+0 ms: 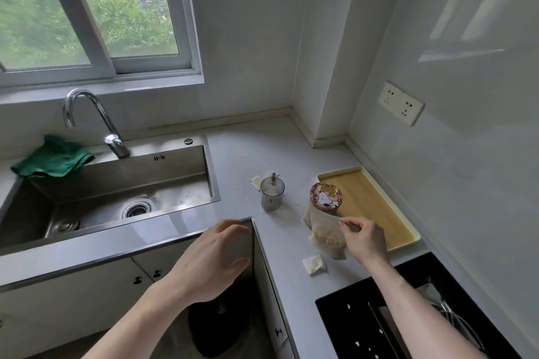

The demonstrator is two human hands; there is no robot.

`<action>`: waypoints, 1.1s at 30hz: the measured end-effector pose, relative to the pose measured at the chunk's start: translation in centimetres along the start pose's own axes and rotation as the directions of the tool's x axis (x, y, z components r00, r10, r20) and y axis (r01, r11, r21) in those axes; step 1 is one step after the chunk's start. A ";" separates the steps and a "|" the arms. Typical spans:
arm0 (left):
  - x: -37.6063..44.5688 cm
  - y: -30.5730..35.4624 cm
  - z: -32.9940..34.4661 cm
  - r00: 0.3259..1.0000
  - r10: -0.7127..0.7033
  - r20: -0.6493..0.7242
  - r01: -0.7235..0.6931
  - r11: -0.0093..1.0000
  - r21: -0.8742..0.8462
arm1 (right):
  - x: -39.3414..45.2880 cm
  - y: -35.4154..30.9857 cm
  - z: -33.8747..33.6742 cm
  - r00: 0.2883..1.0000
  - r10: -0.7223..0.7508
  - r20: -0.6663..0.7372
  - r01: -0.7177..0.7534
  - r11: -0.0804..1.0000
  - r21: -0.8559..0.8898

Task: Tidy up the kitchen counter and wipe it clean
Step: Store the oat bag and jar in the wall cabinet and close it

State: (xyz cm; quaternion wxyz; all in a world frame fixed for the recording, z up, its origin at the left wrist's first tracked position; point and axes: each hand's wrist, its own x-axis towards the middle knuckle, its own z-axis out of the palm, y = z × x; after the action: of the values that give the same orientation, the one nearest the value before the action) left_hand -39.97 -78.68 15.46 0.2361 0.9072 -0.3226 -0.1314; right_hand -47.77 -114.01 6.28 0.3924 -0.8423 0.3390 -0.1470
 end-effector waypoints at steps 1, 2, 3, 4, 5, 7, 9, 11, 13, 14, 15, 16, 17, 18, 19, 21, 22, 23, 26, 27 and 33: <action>0.3 -0.1 -0.1 1.000 0.001 -0.005 -0.001 1.000 0.002 | 0.6 -0.1 0.4 1.000 0.000 -0.005 0.000 1.000 0.000; 0.5 -0.1 -0.1 1.000 0.000 -0.009 0.000 1.000 0.005 | 1.2 -0.1 0.8 1.000 0.003 -0.009 -0.003 1.000 0.001; 0.8 -0.1 -0.2 1.000 0.000 -0.012 0.000 1.000 0.005 | 1.9 -0.1 1.2 1.000 0.006 -0.010 -0.006 1.000 0.000; 1.1 -0.1 -0.2 1.000 -0.001 -0.013 0.001 1.000 0.005 | 2.5 0.0 1.5 1.000 0.014 -0.004 -0.014 1.000 -0.004; 1.4 -0.2 -0.2 1.000 -0.001 -0.015 0.001 1.000 0.005 | 3.0 0.1 1.8 1.000 0.027 0.008 -0.027 1.000 -0.011; 1.8 -0.3 -0.2 1.000 -0.001 -0.017 0.001 1.000 0.006 | 3.9 0.8 2.4 0.998 0.058 0.024 -0.056 0.997 -0.058; 2.1 -0.5 0.0 1.000 -0.007 -0.013 0.007 1.000 0.004 | 4.3 1.7 2.7 0.994 0.110 0.013 -0.108 0.989 -0.104; 2.1 -0.9 0.1 1.000 -0.012 -0.008 0.012 1.000 0.007 | 4.6 2.5 2.8 0.987 0.160 -0.015 -0.161 0.982 -0.094; 2.2 -1.4 0.1 1.000 -0.021 -0.005 0.021 1.000 0.008 | 4.9 2.7 2.7 0.984 0.176 -0.037 -0.178 0.981 -0.079; 2.2 -1.7 0.0 1.000 -0.026 -0.005 0.026 1.000 0.008 | 5.1 2.7 2.7 0.984 0.174 -0.042 -0.177 0.981 -0.078; 2.3 -1.9 0.0 1.000 -0.030 -0.007 0.030 1.000 0.008 | 5.2 2.5 2.6 0.984 0.171 -0.046 -0.174 0.982 -0.078; 2.4 -2.1 0.0 0.999 -0.034 -0.009 0.034 0.999 0.006 | 5.3 2.4 2.6 0.985 0.167 -0.050 -0.170 0.982 -0.077; 2.6 -2.3 0.0 0.999 -0.037 -0.011 0.037 0.999 0.004 | 5.3 2.2 2.6 0.986 0.161 -0.052 -0.165 0.983 -0.077; 2.6 -2.4 0.0 0.999 -0.038 -0.012 0.038 0.999 0.003 | 5.3 2.0 2.6 0.987 0.155 -0.051 -0.159 0.983 -0.086; 2.7 -2.5 0.1 0.999 -0.038 -0.012 0.038 0.999 0.002 | 5.1 1.8 2.6 0.988 0.143 -0.049 -0.148 0.983 -0.106; 2.7 -2.7 0.2 0.999 -0.038 -0.019 0.038 0.999 0.000 | 4.3 1.2 2.9 0.993 0.098 -0.059 -0.106 0.983 -0.152; 2.6 -2.9 0.3 0.999 -0.040 -0.020 0.040 0.999 -0.002 | 3.8 0.9 3.0 0.995 0.059 -0.082 -0.071 0.986 -0.154; 2.5 -3.0 0.3 0.999 -0.042 -0.023 0.042 0.999 -0.005 | 3.1 0.4 3.1 0.994 0.008 -0.111 -0.023 0.990 -0.141; 1.7 -3.7 0.2 0.998 -0.058 -0.031 0.058 0.998 -0.023 | 0.1 -1.7 3.7 0.982 -0.140 -0.129 0.131 0.988 -0.077; 1.3 -4.0 0.2 0.997 -0.062 -0.036 0.061 0.998 -0.030 | -1.3 -2.5 4.1 0.979 -0.177 -0.100 0.172 0.984 -0.050; -3.3 -8.2 -1.0 0.978 -0.183 -0.097 0.176 0.981 -0.077 | -9.8 -10.1 8.2 0.867 -0.310 0.391 0.252 0.948 0.193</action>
State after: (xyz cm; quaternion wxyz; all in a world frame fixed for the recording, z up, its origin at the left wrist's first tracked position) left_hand -37.81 -70.68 12.39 0.2704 0.9296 -0.2222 -0.1156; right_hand -46.07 -97.99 8.81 0.4860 -0.8660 0.1102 -0.0424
